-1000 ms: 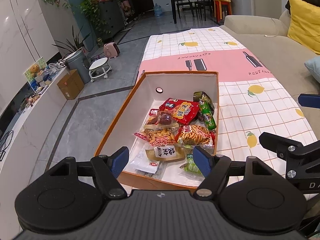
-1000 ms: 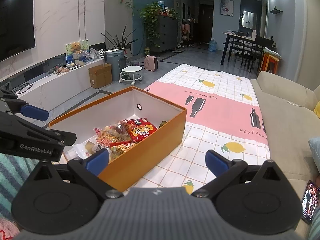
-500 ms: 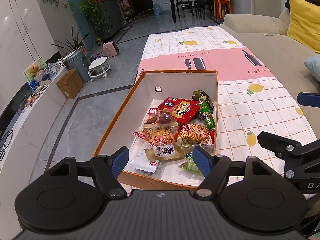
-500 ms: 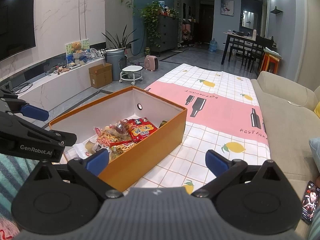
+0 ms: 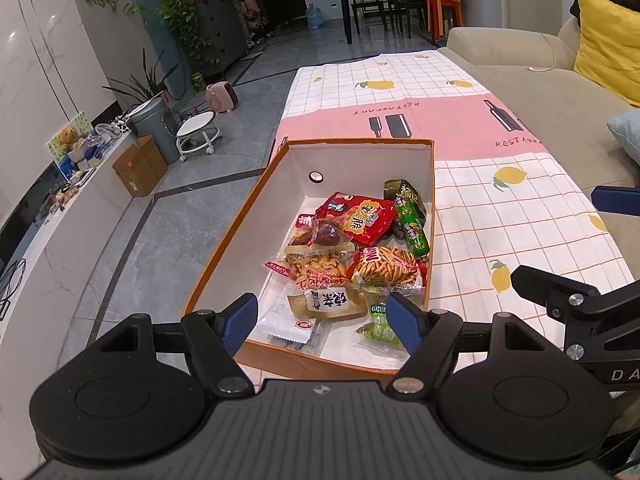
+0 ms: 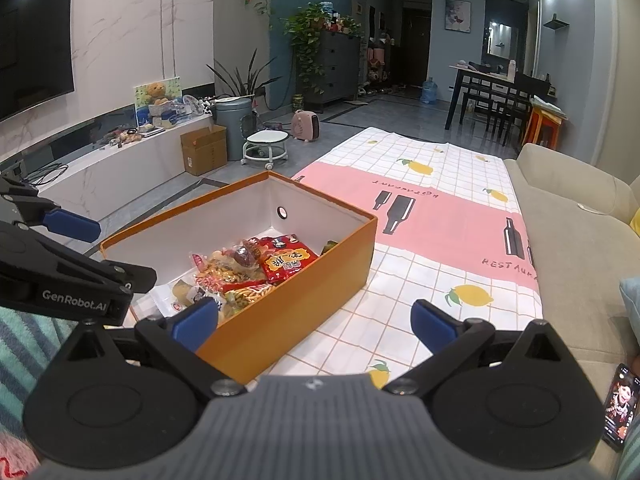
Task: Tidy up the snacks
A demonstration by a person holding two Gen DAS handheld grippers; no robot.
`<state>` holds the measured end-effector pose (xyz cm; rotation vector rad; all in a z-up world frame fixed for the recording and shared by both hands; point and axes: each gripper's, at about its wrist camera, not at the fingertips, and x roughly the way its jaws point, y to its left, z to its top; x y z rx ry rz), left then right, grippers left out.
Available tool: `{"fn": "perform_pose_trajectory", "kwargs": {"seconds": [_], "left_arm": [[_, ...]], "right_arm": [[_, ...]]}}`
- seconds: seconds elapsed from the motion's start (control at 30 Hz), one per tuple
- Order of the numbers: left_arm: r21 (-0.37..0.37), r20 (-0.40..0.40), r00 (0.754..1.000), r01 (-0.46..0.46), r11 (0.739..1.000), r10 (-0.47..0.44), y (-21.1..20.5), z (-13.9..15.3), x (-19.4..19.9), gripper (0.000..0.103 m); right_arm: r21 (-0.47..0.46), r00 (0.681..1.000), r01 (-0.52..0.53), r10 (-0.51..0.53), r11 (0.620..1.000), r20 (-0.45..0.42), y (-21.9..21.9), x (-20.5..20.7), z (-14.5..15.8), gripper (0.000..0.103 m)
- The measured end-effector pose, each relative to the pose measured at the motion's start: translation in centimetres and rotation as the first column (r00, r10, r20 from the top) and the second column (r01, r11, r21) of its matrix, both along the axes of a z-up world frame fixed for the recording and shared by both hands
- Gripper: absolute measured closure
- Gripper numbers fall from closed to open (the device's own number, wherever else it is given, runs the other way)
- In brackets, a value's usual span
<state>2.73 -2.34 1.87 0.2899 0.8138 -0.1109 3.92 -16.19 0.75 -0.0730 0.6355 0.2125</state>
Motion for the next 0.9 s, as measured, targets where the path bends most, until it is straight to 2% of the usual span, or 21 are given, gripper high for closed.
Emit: {"fn": "perform_pose_trajectory", "kwargs": {"seconds": [0.9], "left_arm": [[-0.035, 0.0, 1.0, -0.01, 0.999, 0.01, -0.27, 0.26, -0.25, 0.017]], "right_arm": [[-0.003, 1.0, -0.014, 0.014, 1.0, -0.015, -0.23, 0.11, -0.61, 0.004]]}}
